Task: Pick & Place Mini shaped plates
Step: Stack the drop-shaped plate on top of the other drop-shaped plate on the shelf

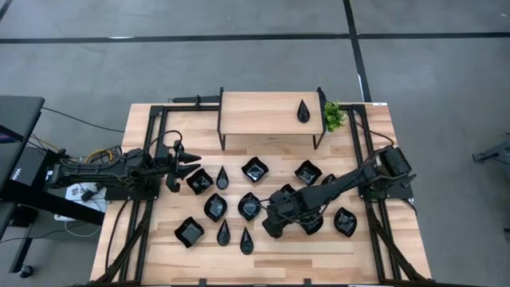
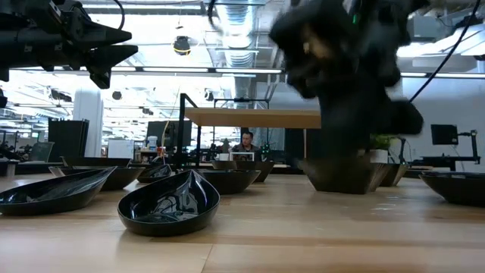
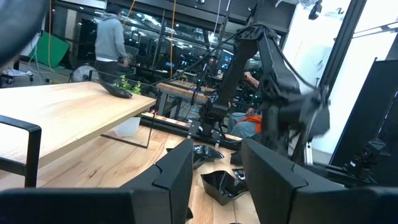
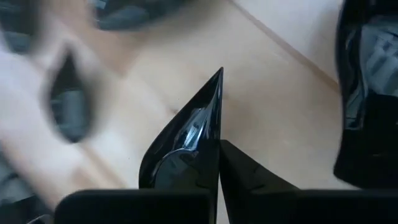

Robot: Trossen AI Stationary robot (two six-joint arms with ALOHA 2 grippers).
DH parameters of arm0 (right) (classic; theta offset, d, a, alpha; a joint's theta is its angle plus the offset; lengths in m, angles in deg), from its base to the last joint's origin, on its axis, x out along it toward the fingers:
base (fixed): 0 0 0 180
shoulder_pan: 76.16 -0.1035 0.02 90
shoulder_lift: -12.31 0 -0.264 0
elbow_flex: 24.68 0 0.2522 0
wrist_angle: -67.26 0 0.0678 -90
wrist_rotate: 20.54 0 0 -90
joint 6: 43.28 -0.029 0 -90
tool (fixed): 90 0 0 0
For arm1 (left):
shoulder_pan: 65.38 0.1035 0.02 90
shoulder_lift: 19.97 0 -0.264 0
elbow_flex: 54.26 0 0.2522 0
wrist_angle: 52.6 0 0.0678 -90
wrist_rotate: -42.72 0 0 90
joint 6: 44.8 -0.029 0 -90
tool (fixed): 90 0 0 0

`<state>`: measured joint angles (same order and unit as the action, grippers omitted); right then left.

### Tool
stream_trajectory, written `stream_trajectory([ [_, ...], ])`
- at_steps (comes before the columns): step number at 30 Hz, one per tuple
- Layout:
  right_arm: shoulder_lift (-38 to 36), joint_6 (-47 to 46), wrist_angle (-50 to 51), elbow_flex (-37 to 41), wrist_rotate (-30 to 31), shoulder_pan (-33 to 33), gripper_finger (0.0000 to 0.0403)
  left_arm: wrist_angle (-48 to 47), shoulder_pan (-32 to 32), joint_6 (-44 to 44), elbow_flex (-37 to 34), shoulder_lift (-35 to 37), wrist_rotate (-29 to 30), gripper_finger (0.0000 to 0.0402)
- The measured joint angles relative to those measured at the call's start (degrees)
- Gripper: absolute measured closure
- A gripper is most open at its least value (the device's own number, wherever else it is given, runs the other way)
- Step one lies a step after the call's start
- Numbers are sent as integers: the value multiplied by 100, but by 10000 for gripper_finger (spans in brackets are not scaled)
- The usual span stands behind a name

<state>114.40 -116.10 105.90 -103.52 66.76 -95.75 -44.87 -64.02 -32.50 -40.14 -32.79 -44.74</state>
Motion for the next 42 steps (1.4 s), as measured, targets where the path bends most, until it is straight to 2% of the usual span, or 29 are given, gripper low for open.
stream_trajectory([
  [5,-736,566,-43,-2,12,77,402,0,2,-2,-1,0,0,263],
  [10,-1500,1965,-292,-2,-32,96,402,0,0,-2,-2,0,0,263],
  [17,-2274,4020,-1502,-9,-235,15,403,0,2,0,0,0,0,263],
  [22,-2517,4882,-2373,-9,-410,2,403,2,1,-2,0,0,0,263],
  [25,-2565,5349,-3079,-9,-767,-64,403,0,2,-1,0,0,0,263],
  [34,-2564,6237,-4815,-11,-2080,-66,403,0,2,-2,0,0,0,263],
  [42,-2521,6047,-4748,-11,-2068,8,403,0,0,-2,0,0,0,263],
])
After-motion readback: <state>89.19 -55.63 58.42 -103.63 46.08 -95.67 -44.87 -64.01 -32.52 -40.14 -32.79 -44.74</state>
